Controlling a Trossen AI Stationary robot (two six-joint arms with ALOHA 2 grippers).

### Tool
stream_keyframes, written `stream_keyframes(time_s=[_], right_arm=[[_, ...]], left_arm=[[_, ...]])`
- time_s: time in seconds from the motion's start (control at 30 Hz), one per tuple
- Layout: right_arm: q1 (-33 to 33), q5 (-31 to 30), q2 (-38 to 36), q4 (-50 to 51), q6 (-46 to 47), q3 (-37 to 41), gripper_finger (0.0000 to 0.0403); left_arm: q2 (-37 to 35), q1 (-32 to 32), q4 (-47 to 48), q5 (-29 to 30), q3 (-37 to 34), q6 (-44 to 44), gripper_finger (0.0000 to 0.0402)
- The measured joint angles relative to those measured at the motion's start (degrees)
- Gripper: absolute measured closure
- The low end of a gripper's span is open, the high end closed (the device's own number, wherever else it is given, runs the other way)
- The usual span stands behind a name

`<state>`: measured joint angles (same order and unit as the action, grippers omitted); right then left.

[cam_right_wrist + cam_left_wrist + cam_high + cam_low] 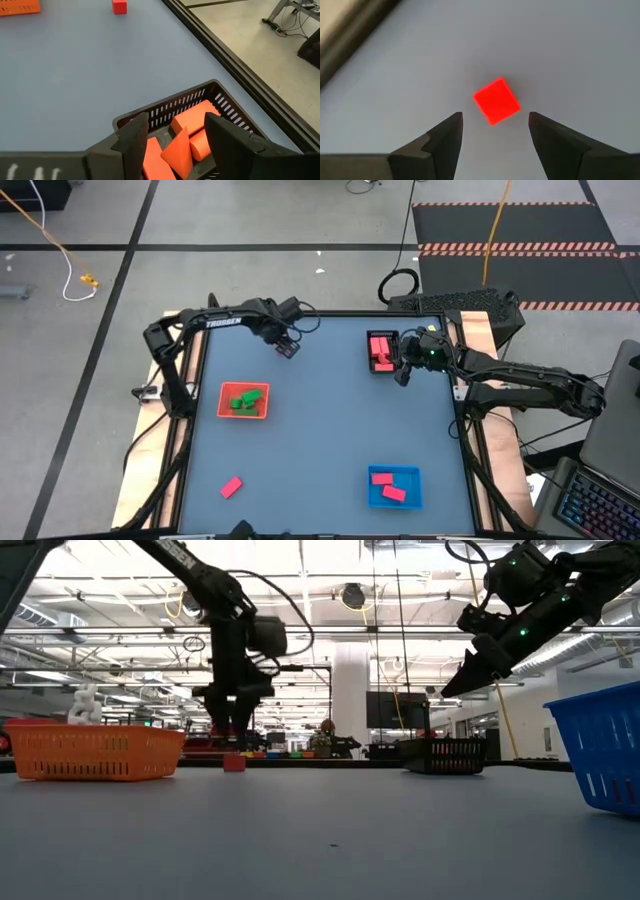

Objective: Sort & place blocks by color
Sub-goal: Put the red block into the blue bin

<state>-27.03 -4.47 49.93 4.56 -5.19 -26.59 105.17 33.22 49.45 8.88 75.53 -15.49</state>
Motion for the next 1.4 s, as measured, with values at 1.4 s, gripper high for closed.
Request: stream_keyframes(time_s=[1.4], right_arm=[[0.0,0.0,0.0,0.0,0.0,0.0,0.021]], left_arm=[[8.4,0.4,-9.1,-1.3,0.0,5.3,0.0201]])
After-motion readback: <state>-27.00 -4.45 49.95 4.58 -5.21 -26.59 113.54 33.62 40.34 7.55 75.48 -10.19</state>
